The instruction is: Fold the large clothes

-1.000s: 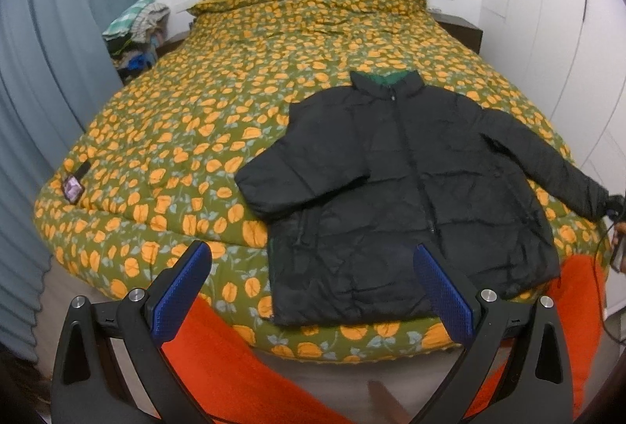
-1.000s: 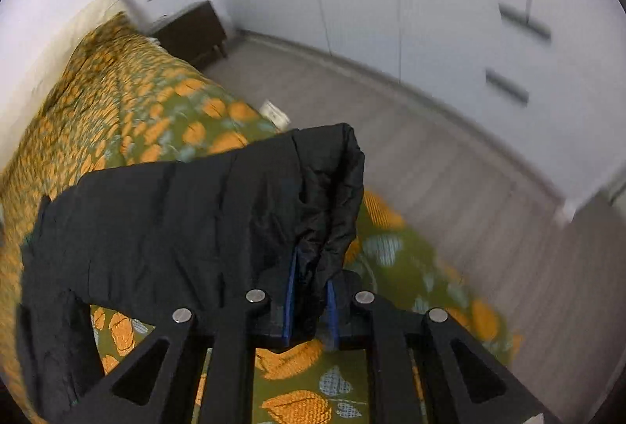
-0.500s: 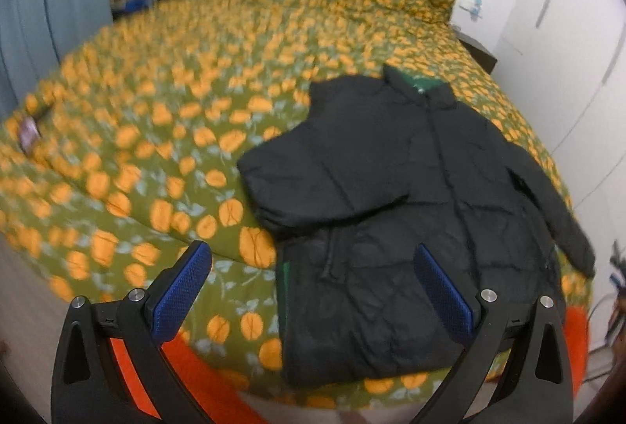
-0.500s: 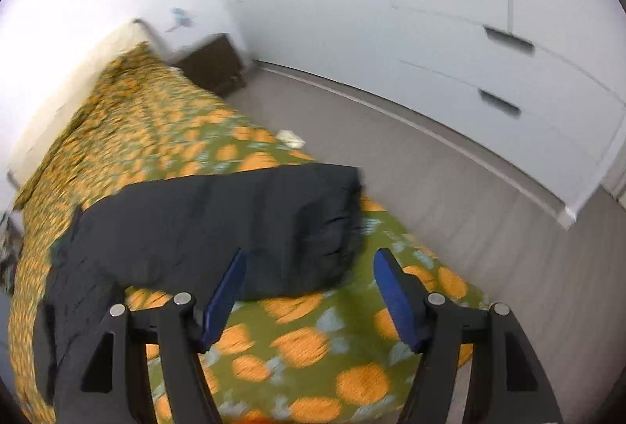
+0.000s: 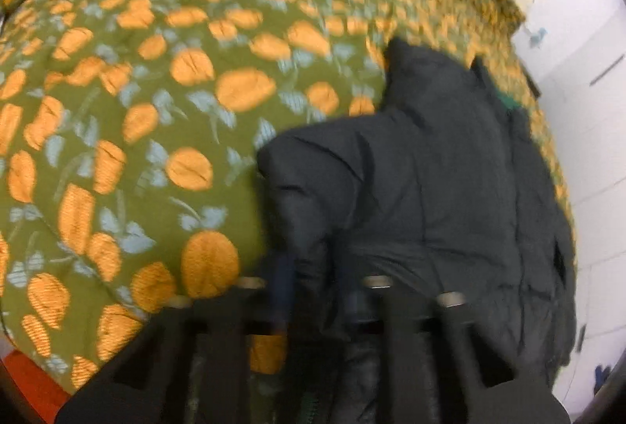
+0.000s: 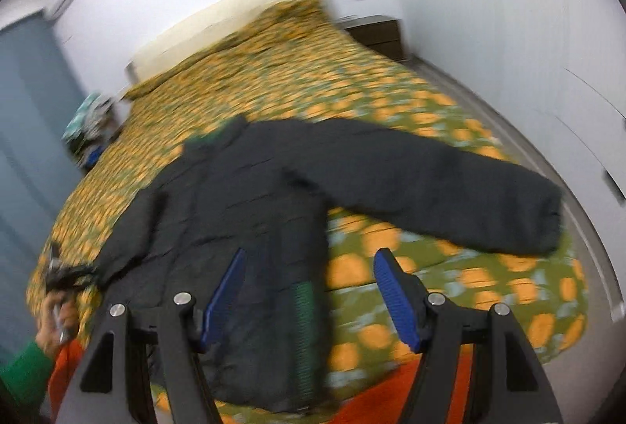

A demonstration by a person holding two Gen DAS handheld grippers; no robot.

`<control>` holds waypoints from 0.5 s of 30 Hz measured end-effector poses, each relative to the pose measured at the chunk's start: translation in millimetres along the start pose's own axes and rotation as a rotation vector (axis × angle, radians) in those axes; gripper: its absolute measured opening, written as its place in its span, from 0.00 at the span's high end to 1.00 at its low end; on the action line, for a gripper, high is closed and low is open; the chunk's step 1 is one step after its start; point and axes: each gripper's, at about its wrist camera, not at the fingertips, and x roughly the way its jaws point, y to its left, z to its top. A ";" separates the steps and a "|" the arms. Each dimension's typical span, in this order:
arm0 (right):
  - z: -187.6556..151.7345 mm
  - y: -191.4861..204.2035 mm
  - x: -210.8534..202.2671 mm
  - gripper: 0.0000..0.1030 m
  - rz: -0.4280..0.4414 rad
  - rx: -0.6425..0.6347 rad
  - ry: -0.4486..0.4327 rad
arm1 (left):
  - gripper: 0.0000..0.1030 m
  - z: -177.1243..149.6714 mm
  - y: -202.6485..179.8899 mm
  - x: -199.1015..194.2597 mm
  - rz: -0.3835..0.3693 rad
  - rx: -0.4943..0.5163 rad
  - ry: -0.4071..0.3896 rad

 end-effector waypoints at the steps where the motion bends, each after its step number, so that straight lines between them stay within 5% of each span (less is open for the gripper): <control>1: -3.2 13.4 0.6 0.33 0.009 -0.034 0.006 | 0.94 1.2 1.4 -16.3 -0.013 -0.008 -0.025; 6: -13.7 55.6 -0.2 0.33 0.035 -0.161 0.014 | 0.95 24.9 14.4 -108.9 0.061 0.053 -0.189; 10: -14.0 73.7 -6.2 0.33 0.055 -0.187 -0.010 | 0.94 44.0 40.1 -183.5 0.226 0.125 -0.330; 15: -18.5 86.5 -0.3 0.33 0.078 -0.201 0.001 | 0.94 57.0 89.9 -212.8 0.425 0.116 -0.388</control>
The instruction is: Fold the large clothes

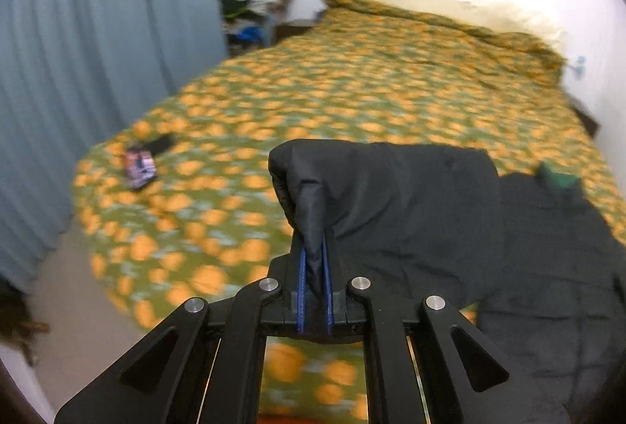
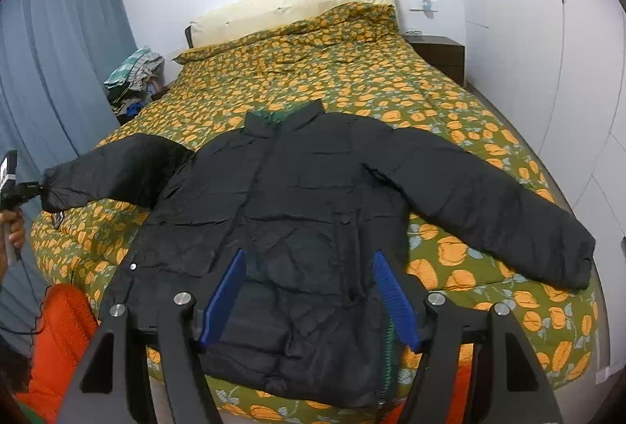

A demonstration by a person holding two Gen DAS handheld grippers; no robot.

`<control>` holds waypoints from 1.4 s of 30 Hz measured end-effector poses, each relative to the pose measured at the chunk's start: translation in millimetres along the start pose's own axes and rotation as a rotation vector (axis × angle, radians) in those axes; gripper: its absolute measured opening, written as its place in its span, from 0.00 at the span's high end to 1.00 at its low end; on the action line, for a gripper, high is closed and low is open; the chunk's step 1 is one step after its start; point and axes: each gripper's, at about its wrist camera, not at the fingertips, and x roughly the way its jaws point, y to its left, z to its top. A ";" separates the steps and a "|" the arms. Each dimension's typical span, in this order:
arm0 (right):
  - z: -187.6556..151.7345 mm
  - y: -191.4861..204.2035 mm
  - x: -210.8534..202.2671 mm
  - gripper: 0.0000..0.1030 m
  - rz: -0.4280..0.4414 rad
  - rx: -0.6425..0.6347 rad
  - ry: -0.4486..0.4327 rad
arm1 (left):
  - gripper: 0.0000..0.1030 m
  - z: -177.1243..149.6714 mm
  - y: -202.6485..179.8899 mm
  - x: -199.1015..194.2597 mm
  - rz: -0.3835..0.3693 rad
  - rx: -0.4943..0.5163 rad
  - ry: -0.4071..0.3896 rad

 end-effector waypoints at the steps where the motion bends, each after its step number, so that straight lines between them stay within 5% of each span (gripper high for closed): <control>1: -0.8 3.4 1.4 0.33 0.007 0.000 0.003 | 0.94 -2.3 10.3 8.4 0.036 -0.003 0.009; 8: -4.5 26.8 11.0 0.33 0.063 -0.016 0.041 | 0.96 -31.0 46.8 93.4 0.145 -0.064 0.147; 12: -6.7 33.5 3.9 0.33 0.050 -0.037 0.047 | 0.93 -44.1 48.5 103.3 0.170 -0.112 0.177; 13: -7.4 31.9 1.7 0.33 0.042 -0.038 0.047 | 0.88 -46.0 48.3 98.6 0.166 -0.120 0.178; 17: -11.7 15.5 -0.4 0.33 -0.004 -0.009 0.073 | 0.39 -48.0 40.9 71.7 0.149 -0.092 0.136; 20: -18.7 -4.4 3.1 0.32 -0.036 0.031 0.118 | 0.32 -51.7 22.0 38.4 0.051 -0.042 0.104; 25: -32.3 -47.5 18.7 0.32 -0.074 0.113 0.260 | 0.16 -88.4 -51.0 -4.7 -0.348 0.130 0.246; 28: -45.4 -66.8 36.0 0.32 -0.046 0.134 0.355 | 0.16 -127.3 -107.7 -10.9 -0.462 0.273 0.346; 31: -59.0 -77.9 59.3 0.32 0.007 0.152 0.439 | 0.16 -164.5 -148.7 3.7 -0.497 0.352 0.443; 36: -81.3 -92.2 100.2 0.32 0.057 0.222 0.553 | 0.17 -201.8 -168.5 39.3 -0.501 0.320 0.590; 37: -84.4 -95.0 104.3 0.32 0.073 0.241 0.559 | 0.25 -205.7 -169.8 41.5 -0.499 0.322 0.595; 38: -85.9 -95.0 105.1 0.33 0.093 0.252 0.555 | 0.54 -208.4 -171.1 40.7 -0.506 0.324 0.598; 39: -85.9 -93.9 103.9 0.39 0.123 0.259 0.539 | 0.71 -211.0 -172.7 41.0 -0.528 0.321 0.611; 42: -83.9 -85.0 99.7 0.67 0.108 0.204 0.525 | 0.83 -215.1 -177.8 37.8 -0.525 0.334 0.603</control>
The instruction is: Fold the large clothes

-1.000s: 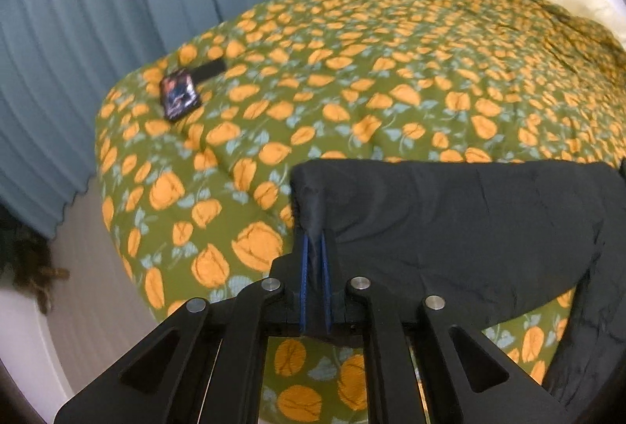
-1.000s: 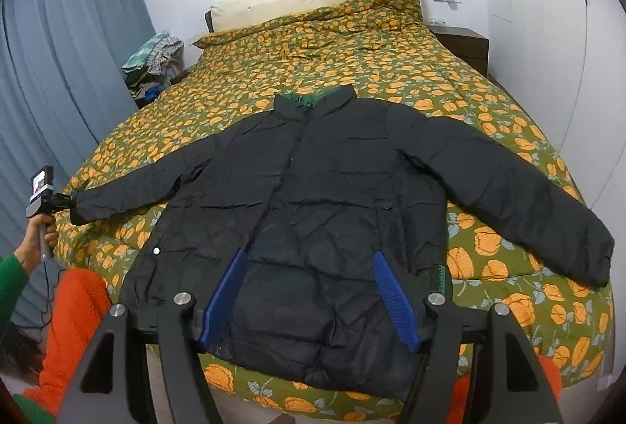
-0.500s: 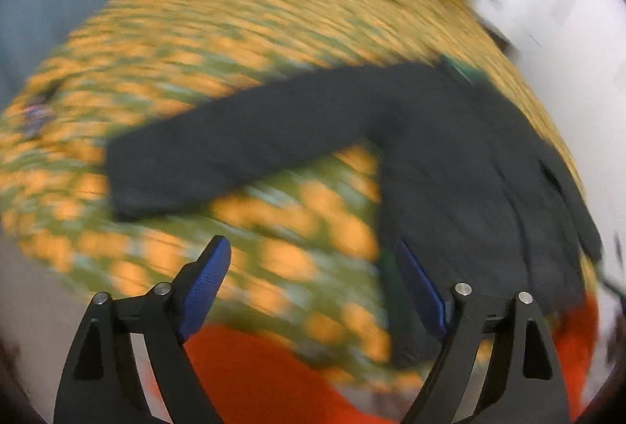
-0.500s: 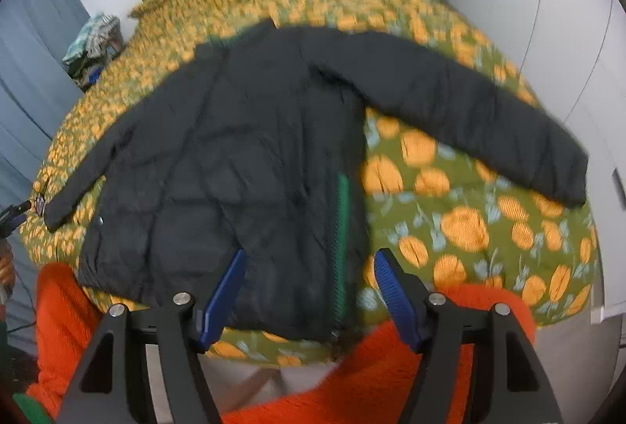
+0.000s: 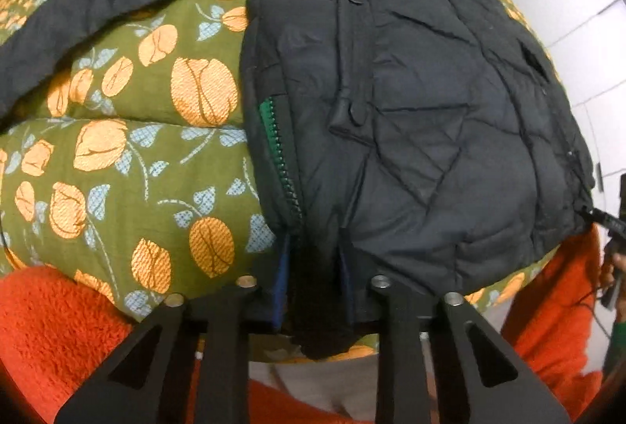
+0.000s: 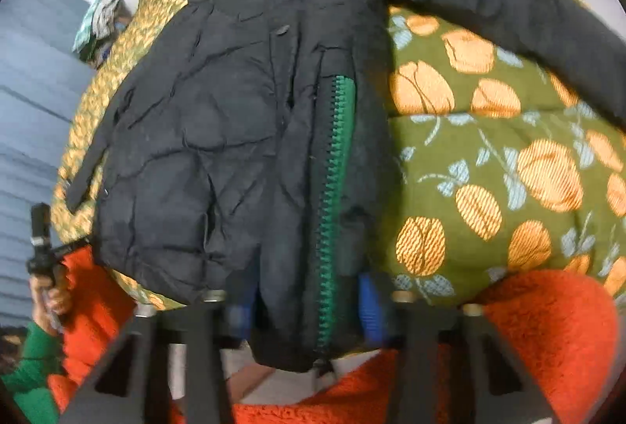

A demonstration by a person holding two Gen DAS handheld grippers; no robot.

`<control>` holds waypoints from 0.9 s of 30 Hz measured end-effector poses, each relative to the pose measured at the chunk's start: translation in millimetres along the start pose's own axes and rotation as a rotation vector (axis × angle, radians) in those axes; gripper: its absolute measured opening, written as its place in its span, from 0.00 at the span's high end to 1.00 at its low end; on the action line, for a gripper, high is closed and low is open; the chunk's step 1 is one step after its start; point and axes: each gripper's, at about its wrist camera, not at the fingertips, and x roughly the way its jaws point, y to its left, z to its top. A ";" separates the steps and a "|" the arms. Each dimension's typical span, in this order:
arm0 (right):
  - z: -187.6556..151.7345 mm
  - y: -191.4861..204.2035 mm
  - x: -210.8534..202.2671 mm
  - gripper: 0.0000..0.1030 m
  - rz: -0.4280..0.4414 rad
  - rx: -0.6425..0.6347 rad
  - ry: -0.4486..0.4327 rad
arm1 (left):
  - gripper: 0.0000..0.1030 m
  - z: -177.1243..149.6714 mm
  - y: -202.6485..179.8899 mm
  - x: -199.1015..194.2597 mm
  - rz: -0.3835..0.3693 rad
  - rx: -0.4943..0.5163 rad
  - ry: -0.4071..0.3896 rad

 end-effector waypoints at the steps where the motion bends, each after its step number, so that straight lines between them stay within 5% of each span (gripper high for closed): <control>1: -1.0 4.2 -0.5 0.71 -0.018 -0.020 0.000 | 0.84 0.0 -1.5 0.4 0.006 0.009 0.000; 3: -4.2 12.9 -3.2 0.78 -0.040 -0.052 -0.001 | 0.85 1.9 -8.1 4.8 0.018 0.025 0.000; 10: -18.5 19.2 -11.6 0.79 -0.086 -0.067 0.012 | 0.84 -7.7 -27.0 5.7 0.079 0.099 0.007; 14: -13.1 19.0 -7.7 0.68 -0.094 -0.046 -0.021 | 0.75 -10.1 -36.7 -8.0 0.110 0.115 -0.050; 15: -12.4 20.8 -9.9 0.61 -0.098 -0.043 -0.030 | 0.71 -11.6 -40.8 -18.7 0.102 0.115 -0.083; 17: -12.4 28.0 -17.3 0.55 -0.115 -0.050 -0.062 | 0.41 -10.4 -46.9 -41.4 0.085 0.106 -0.148; 19: -12.5 32.7 -32.4 0.49 -0.135 -0.062 -0.109 | 0.26 -8.3 -58.8 -72.5 0.101 0.104 -0.257; 23: -5.5 50.0 -71.0 0.44 -0.133 -0.082 -0.256 | 0.07 2.7 -76.2 -129.3 0.161 0.132 -0.455; 27: 1.7 71.9 -104.5 0.43 -0.126 -0.090 -0.376 | 0.01 5.7 -90.7 -176.8 0.183 0.141 -0.703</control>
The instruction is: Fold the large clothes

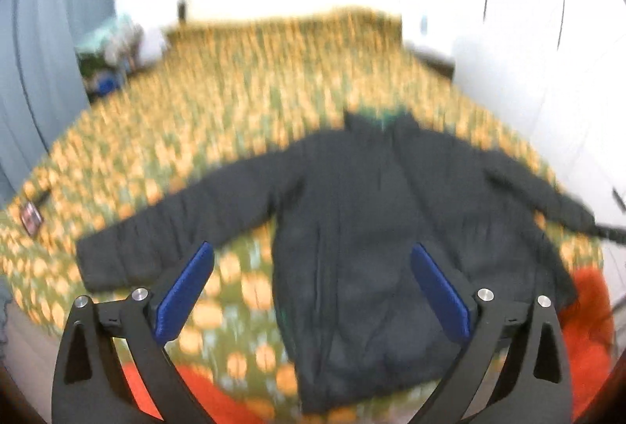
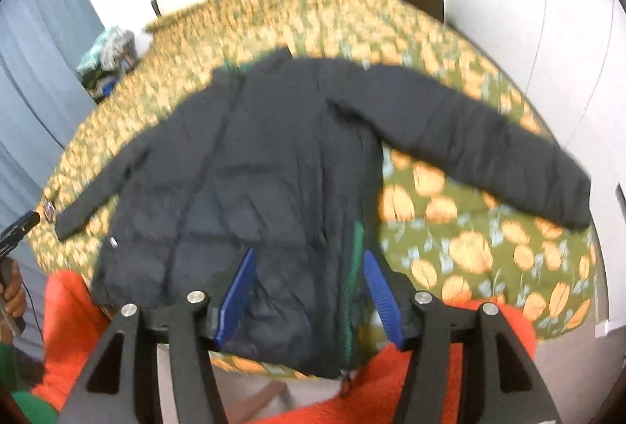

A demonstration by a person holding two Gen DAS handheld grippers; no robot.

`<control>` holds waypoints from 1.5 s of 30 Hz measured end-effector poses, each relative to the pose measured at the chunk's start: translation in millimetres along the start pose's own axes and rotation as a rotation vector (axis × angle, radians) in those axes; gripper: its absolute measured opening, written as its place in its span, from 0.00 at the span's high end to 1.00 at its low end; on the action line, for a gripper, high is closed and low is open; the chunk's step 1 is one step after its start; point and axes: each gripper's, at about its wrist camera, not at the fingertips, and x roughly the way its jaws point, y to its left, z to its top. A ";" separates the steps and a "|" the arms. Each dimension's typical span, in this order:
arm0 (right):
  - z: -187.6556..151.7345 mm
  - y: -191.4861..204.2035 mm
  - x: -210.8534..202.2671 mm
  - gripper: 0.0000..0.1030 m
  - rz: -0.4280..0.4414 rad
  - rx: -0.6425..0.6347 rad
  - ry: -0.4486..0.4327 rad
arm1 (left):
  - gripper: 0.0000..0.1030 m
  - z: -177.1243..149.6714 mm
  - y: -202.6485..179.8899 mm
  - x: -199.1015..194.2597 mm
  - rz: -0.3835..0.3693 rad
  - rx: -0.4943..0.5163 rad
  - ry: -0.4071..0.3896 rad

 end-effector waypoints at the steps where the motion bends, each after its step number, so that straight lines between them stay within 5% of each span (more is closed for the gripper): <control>1: 2.1 2.1 -6.9 0.43 0.011 -0.008 -0.025 | 0.00 5.2 -1.2 -4.5 0.001 -0.004 -0.038; 6: -0.4 23.3 -13.9 0.43 -0.089 -0.092 -0.046 | 0.01 10.0 -1.0 -1.9 0.029 0.029 -0.049; 10: -8.1 38.5 -28.3 0.42 -0.193 -0.179 -0.152 | 0.01 -8.1 1.5 7.4 -0.055 -0.028 0.011; 13: -10.3 49.4 -32.3 0.27 -0.230 -0.241 -0.236 | 0.01 -17.9 -6.3 10.0 -0.077 -0.065 0.035; 20: -1.7 75.1 -33.8 0.23 -0.204 -0.248 -0.309 | 0.00 -13.4 -36.1 13.1 -0.095 -0.022 0.053; 23: -3.5 79.1 -29.4 0.23 -0.255 -0.233 -0.304 | 0.00 -12.5 -43.7 10.2 -0.099 -0.009 0.028; 33: -11.4 59.2 -23.6 0.23 -0.183 -0.179 -0.250 | 0.00 -8.2 -50.0 10.2 -0.084 -0.002 0.055; 45: -8.6 33.6 -48.4 0.23 -0.244 -0.159 -0.309 | 0.00 -7.3 -45.7 -5.1 -0.047 0.002 0.020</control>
